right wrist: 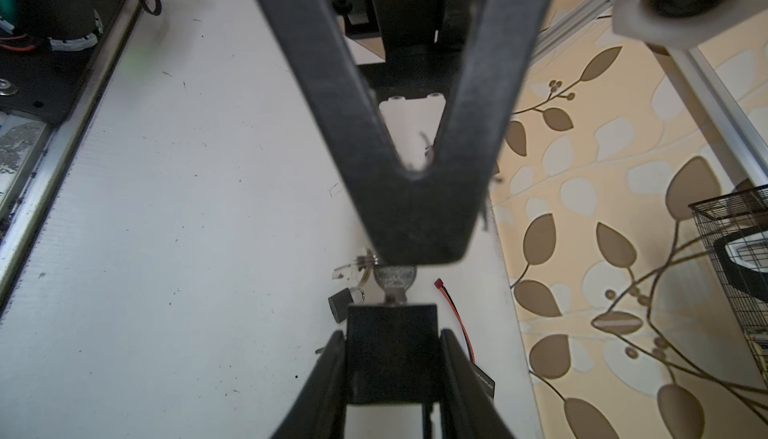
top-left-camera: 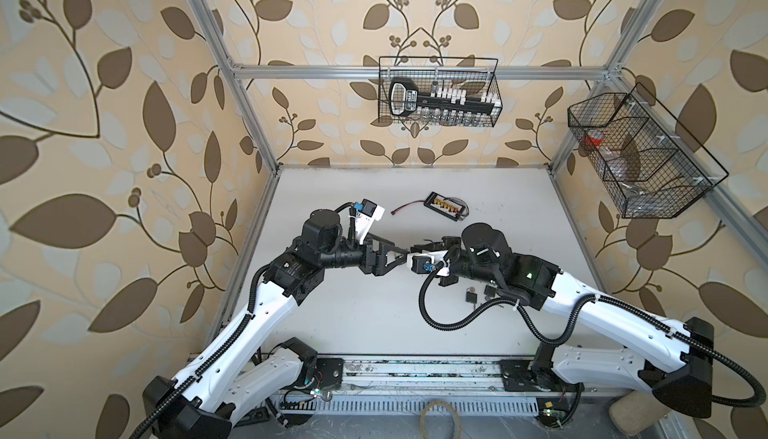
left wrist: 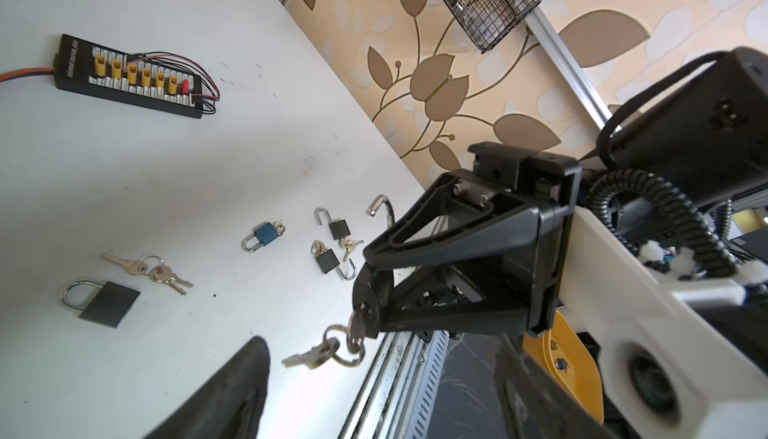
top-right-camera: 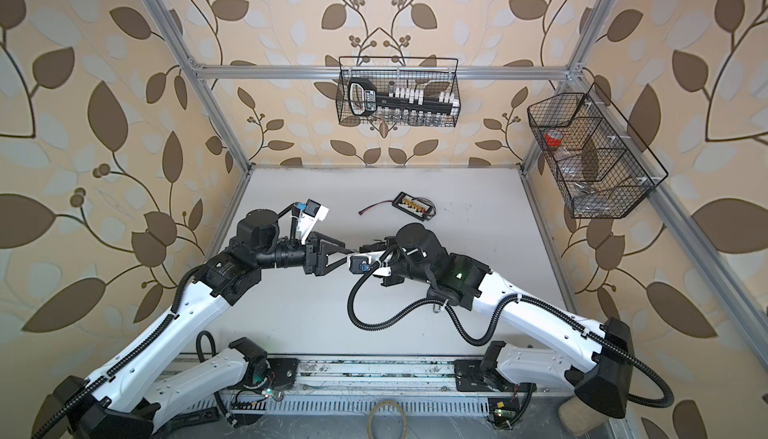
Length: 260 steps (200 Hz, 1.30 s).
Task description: Lock with the key
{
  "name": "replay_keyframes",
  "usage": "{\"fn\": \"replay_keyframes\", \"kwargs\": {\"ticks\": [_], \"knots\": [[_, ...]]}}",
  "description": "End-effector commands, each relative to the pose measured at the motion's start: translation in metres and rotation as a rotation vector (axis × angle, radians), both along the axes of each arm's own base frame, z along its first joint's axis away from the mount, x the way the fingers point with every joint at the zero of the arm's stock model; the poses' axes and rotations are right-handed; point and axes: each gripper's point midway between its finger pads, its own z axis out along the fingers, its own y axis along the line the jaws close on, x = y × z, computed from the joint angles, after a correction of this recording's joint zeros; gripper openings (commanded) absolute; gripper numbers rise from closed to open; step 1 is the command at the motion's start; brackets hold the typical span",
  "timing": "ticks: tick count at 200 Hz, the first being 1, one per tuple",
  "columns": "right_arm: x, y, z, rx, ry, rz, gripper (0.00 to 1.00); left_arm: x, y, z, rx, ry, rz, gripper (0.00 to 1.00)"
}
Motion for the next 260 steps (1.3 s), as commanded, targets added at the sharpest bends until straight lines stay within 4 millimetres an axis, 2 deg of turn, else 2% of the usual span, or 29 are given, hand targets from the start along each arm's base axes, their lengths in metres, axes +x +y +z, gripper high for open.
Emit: {"fn": "replay_keyframes", "kwargs": {"ticks": [1, 42, 63, 140, 222, 255, 260], "knots": [[-0.005, 0.007, 0.026, 0.063, -0.04, 0.054, 0.0, -0.002, -0.006, 0.021, -0.022, -0.089, -0.036, 0.78], [-0.01, 0.009, 0.025, 0.068, -0.03, 0.08, 0.0, -0.001, -0.013, 0.019, -0.019, -0.086, -0.058, 0.78], [-0.011, 0.01, 0.027, 0.082, -0.033, 0.086, 0.0, -0.002, -0.02, 0.018, -0.018, -0.082, -0.078, 0.74], [-0.012, 0.007, 0.026, 0.087, -0.044, 0.082, 0.0, -0.006, -0.031, 0.015, -0.016, -0.075, -0.101, 0.4], [-0.013, 0.006, 0.025, 0.089, -0.043, 0.088, 0.0, -0.007, -0.031, 0.015, -0.016, -0.072, -0.096, 0.16], [-0.015, 0.007, 0.026, 0.097, -0.037, 0.092, 0.0, -0.007, -0.03, 0.015, -0.016, -0.071, -0.086, 0.0], [-0.015, 0.007, 0.027, 0.102, -0.037, 0.094, 0.0, -0.007, -0.029, 0.015, -0.016, -0.073, -0.083, 0.0]]}}
